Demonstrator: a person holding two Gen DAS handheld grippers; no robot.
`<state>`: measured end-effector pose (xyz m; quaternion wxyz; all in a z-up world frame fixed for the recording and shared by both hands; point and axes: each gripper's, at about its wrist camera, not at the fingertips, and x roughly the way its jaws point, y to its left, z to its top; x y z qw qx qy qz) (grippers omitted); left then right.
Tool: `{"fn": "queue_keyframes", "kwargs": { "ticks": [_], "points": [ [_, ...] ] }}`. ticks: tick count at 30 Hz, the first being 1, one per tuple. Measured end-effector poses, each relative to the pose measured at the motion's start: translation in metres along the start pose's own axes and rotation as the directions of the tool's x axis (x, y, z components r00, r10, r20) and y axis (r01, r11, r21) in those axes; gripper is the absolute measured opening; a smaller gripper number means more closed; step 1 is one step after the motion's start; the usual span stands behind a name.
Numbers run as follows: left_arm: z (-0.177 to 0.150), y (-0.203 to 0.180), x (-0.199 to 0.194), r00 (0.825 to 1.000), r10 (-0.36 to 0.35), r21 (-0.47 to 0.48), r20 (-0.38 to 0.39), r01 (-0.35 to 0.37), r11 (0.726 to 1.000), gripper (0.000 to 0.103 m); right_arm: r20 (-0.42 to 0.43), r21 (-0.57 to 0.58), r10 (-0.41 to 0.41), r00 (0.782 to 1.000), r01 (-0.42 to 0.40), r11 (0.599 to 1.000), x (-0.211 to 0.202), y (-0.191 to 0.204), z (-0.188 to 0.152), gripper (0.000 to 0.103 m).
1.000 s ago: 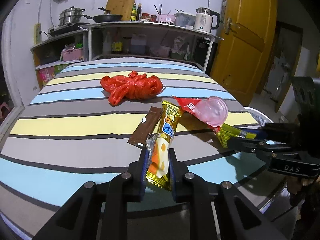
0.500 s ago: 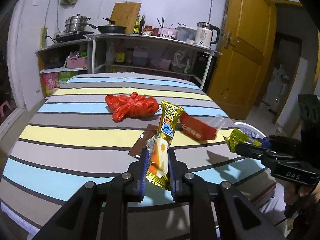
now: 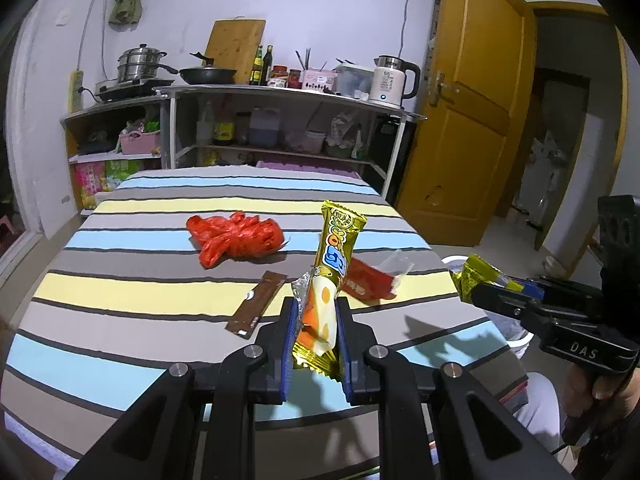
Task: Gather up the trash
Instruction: 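Lift both wrappers and carry them over the white bin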
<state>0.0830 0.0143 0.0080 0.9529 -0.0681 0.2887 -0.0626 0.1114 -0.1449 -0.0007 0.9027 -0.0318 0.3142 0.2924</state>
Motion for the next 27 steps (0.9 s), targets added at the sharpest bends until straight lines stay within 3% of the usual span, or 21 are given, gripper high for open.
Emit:
{"fn": "queue_keyframes", "kwargs": {
  "ticks": [27],
  "points": [
    [0.024, -0.060, 0.019, 0.994, -0.108, 0.072, 0.005, 0.108, 0.992, 0.018, 0.061, 0.099, -0.141, 0.988, 0.134, 0.986, -0.047, -0.050, -0.009, 0.027]
  ]
}}
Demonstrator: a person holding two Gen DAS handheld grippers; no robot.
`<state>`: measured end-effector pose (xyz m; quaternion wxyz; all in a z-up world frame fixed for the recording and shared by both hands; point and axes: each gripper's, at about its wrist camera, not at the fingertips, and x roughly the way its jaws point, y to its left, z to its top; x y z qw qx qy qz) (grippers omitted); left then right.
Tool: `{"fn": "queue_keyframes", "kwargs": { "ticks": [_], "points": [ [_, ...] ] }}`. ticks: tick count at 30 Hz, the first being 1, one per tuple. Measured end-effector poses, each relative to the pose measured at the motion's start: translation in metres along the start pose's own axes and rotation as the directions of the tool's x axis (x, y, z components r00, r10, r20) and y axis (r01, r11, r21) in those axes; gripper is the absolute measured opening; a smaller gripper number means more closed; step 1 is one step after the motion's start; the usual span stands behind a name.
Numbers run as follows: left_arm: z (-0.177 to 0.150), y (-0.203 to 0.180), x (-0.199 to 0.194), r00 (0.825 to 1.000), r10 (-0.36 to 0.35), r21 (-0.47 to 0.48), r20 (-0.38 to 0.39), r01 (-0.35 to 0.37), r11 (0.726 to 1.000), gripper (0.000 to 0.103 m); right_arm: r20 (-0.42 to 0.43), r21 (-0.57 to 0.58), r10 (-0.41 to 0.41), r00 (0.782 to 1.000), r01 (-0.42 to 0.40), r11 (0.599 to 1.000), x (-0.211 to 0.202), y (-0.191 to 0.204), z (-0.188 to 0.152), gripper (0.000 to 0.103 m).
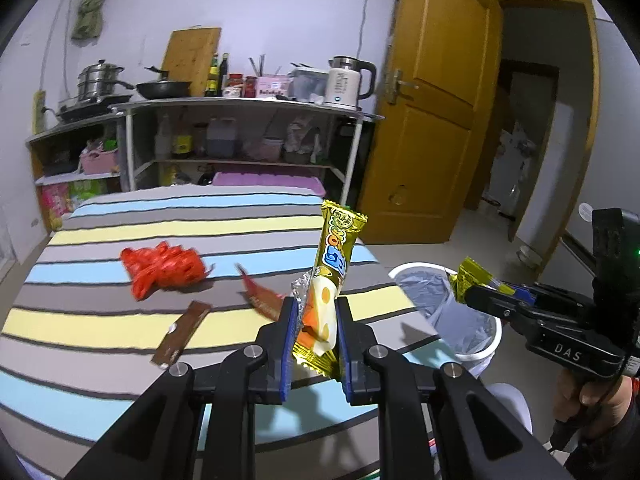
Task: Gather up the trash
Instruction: 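Lift both wrappers and carry them over the white bin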
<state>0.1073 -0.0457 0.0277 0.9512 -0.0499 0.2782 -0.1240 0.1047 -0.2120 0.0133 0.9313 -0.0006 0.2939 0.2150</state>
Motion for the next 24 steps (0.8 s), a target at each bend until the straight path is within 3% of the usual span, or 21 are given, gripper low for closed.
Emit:
{"fn": "queue_keyframes", "kwargs": {
  "ticks": [24],
  "points": [
    [0.015, -0.102, 0.083, 0.983, -0.162, 0.129, -0.086, 0.172, 0.977, 0.018, -0.012, 0.141, -0.167, 0.986, 0.167, 0.976, -0.018, -0.085, -0.017, 0.027]
  ]
}}
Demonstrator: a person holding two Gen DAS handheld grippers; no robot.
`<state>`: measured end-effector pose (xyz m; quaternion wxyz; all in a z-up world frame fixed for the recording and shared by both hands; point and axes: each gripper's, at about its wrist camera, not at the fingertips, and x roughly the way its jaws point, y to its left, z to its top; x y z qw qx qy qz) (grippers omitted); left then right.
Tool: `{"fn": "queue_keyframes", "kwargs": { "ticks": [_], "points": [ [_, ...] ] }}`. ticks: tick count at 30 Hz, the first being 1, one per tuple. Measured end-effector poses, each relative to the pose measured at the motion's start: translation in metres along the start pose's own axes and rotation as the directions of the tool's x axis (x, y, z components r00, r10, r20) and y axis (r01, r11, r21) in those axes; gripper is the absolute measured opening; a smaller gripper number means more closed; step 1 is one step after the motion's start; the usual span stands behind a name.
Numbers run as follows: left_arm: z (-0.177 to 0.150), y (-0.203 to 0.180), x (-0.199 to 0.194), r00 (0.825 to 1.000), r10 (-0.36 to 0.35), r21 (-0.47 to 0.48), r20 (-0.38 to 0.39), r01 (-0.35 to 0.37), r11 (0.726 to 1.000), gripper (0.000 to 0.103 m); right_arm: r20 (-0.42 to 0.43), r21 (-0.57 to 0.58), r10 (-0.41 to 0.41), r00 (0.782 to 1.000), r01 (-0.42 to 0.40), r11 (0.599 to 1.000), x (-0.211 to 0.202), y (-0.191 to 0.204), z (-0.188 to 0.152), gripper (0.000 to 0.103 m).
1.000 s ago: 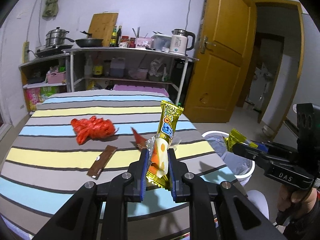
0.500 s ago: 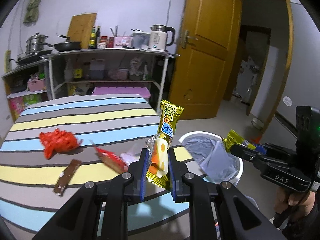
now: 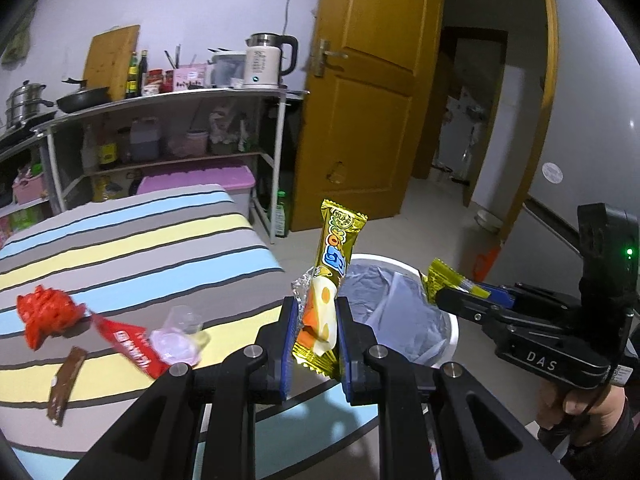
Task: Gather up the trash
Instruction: 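Lift both wrappers and carry them over the white bin, then open the right gripper over the bin while the left gripper releases the candy wrapper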
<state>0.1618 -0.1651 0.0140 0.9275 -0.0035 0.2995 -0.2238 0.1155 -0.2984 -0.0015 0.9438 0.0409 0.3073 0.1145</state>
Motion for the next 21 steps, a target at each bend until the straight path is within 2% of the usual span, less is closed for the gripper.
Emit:
{"fn": "queue_keyframes", "kwargs": {
  "ticks": [21],
  "points": [
    [0.004, -0.032, 0.076, 0.991, -0.067, 0.032, -0.113, 0.071, 0.997, 0.019, -0.061, 0.073, -0.062, 0.996, 0.067, 0.995, 0.024, -0.052, -0.007, 0.028]
  ]
}}
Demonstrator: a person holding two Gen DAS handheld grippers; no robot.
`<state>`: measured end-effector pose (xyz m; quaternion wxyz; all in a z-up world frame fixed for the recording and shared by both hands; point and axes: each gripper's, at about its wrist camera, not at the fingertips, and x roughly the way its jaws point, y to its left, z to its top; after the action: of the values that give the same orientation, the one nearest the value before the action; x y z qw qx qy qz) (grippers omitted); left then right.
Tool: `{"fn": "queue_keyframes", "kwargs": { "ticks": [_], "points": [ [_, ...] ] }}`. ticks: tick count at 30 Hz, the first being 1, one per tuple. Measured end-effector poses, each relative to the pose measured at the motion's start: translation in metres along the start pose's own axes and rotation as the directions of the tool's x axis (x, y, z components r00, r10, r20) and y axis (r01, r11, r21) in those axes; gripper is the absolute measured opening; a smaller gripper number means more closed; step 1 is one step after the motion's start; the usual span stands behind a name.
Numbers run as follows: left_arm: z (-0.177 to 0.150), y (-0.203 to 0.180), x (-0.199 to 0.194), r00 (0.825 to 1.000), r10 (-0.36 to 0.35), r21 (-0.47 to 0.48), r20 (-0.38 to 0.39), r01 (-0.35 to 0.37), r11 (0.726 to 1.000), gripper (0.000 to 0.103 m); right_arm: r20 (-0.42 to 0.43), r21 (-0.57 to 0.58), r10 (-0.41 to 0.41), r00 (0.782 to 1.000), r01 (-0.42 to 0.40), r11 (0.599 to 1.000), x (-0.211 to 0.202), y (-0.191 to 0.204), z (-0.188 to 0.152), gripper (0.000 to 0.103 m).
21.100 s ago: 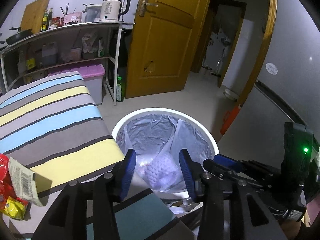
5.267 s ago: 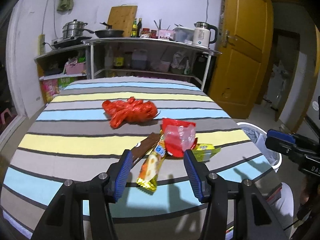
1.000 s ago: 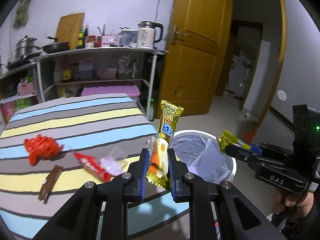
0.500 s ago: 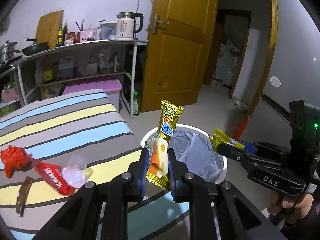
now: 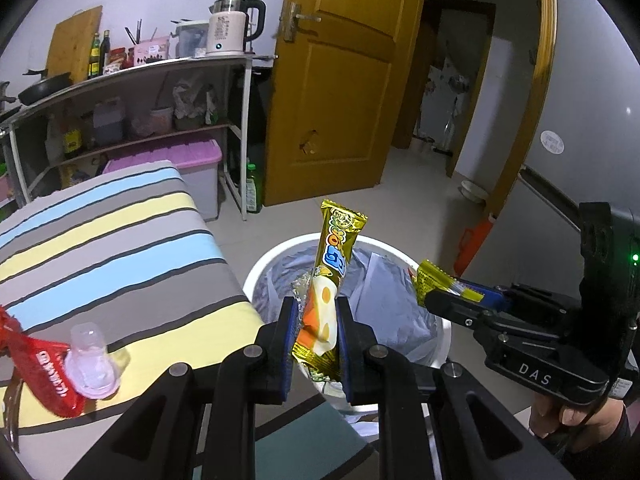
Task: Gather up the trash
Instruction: 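Open the right gripper over the bin while the left gripper releases the candy wrapper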
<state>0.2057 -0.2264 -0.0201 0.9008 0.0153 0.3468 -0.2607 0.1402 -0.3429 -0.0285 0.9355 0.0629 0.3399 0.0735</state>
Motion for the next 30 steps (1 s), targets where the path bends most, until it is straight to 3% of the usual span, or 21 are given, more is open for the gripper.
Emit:
{"fn": "queue_keyframes", "kwargs": {
  "ticks": [11, 16, 30],
  "points": [
    [0.003, 0.002, 0.035, 0.998, -0.003, 0.002, -0.061, 0.003, 1.000, 0.020, -0.030, 0.023, -0.039, 0.999, 0.039, 0.999, 0.016, -0.015, -0.004, 0.029],
    [0.004, 0.002, 0.041, 0.997, -0.010, -0.003, -0.075, 0.010, 1.000, 0.025, -0.023, 0.017, -0.046, 0.999, 0.046, 0.999, 0.018, -0.015, -0.005, 0.042],
    [0.005, 0.007, 0.022, 0.999, -0.024, -0.020, -0.030, 0.024, 1.000, 0.027, 0.003, -0.014, -0.052, 0.999, 0.052, 0.999, 0.006, -0.002, 0.000, 0.042]
  ]
}}
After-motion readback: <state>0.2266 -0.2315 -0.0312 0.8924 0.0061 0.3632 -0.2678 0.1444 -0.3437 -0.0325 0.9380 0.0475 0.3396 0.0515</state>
